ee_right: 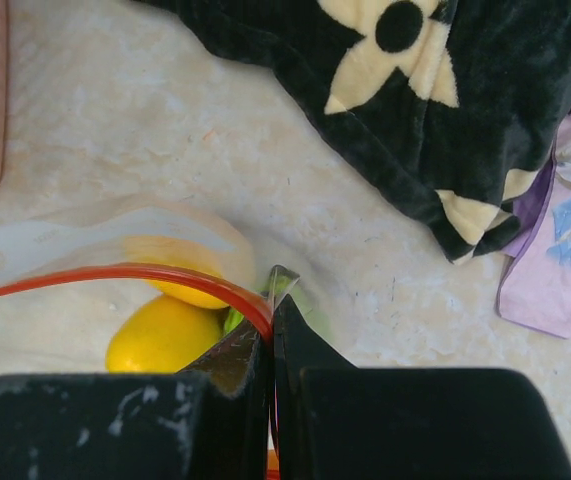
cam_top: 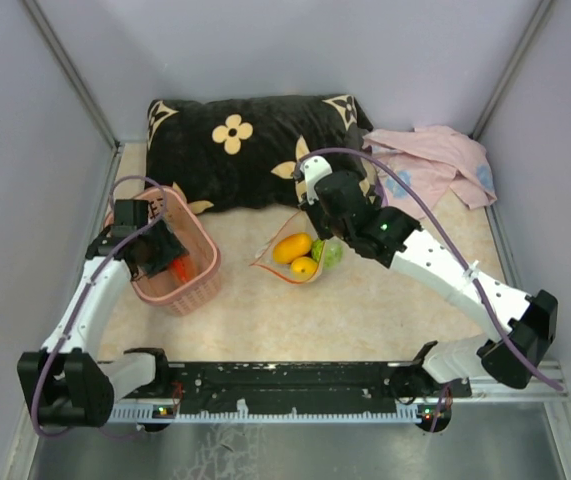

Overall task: Place the food in the zip-top bag and seal the zipper
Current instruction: Pick up the fake fruit from the bin.

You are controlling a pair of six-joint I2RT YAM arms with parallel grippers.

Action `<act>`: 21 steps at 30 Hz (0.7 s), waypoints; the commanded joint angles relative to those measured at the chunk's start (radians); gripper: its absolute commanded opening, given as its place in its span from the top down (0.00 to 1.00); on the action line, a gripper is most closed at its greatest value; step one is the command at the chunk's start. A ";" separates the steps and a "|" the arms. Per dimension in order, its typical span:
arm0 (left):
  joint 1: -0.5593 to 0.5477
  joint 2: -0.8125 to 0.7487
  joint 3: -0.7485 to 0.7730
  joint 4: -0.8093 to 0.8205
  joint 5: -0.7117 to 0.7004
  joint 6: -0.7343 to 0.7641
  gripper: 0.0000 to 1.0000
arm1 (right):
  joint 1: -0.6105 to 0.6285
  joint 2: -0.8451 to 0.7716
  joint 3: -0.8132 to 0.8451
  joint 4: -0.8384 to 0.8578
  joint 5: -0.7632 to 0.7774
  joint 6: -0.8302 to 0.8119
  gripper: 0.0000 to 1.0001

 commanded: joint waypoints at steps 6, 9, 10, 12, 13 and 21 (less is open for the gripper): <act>0.004 -0.210 0.141 -0.015 0.046 0.055 0.69 | -0.002 0.046 0.104 0.042 -0.033 0.053 1.00; 0.004 -0.239 0.188 -0.001 0.130 0.088 0.70 | -0.003 0.053 0.120 0.049 -0.042 0.073 1.00; 0.003 -0.247 0.199 0.006 0.168 0.097 0.70 | -0.002 0.057 0.127 0.048 -0.045 0.076 1.00; 0.002 -0.266 0.212 0.040 0.258 0.114 0.72 | -0.003 0.067 0.144 0.038 -0.050 0.077 1.00; 0.001 -0.277 0.215 0.064 0.297 0.115 0.72 | -0.003 0.071 0.152 0.033 -0.051 0.076 1.00; -0.044 -0.331 0.218 0.258 0.537 0.042 0.73 | -0.003 0.088 0.189 0.017 -0.055 0.098 1.00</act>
